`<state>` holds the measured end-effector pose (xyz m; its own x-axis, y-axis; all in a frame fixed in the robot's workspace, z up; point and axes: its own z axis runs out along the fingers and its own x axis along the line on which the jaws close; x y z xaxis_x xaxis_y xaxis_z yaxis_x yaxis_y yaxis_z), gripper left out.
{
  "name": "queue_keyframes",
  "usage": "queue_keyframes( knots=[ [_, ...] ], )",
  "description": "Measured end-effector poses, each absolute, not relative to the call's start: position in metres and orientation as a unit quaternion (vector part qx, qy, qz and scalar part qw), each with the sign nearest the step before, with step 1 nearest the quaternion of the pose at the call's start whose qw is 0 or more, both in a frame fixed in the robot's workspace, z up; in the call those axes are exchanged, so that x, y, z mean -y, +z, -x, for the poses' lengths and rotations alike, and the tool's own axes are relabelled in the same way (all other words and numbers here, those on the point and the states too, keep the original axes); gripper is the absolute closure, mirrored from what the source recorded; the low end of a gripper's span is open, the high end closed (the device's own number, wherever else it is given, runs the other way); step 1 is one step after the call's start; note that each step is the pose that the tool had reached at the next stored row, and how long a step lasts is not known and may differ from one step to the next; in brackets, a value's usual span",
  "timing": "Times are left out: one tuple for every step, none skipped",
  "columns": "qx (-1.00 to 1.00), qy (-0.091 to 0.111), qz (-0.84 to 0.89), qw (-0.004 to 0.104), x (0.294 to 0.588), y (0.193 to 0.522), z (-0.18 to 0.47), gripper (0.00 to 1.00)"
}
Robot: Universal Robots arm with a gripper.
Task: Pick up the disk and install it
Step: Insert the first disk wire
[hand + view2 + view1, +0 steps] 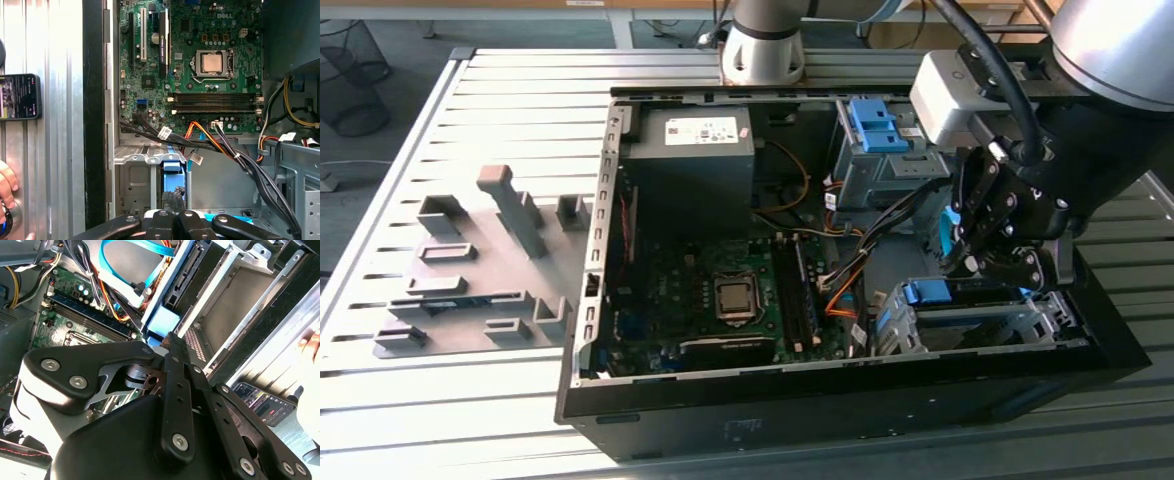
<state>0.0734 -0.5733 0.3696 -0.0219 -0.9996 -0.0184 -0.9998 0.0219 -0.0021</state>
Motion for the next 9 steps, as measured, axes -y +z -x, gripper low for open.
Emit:
queue_keyframes(
  knots=[
    [-0.715, 0.006, 0.699, 0.007, 0.573, 0.37, -0.073, 0.89],
    [-0.715, 0.006, 0.699, 0.007, 0.573, 0.37, -0.073, 0.89],
    [-0.715, 0.006, 0.699, 0.007, 0.573, 0.37, -0.073, 0.89],
    [-0.715, 0.006, 0.699, 0.007, 0.573, 0.369, -0.073, 0.89],
    [-0.715, 0.006, 0.699, 0.007, 0.573, 0.369, -0.074, 0.89],
    [-0.715, 0.006, 0.699, 0.007, 0.573, 0.369, -0.076, 0.89],
    [-0.715, 0.006, 0.699, 0.007, 0.573, 0.369, -0.079, 0.89],
    [-0.715, 0.006, 0.699, 0.007, 0.573, 0.368, -0.082, 0.89],
    [-0.715, 0.006, 0.699, 0.007, 0.573, 0.368, -0.085, 0.89]
  ],
)
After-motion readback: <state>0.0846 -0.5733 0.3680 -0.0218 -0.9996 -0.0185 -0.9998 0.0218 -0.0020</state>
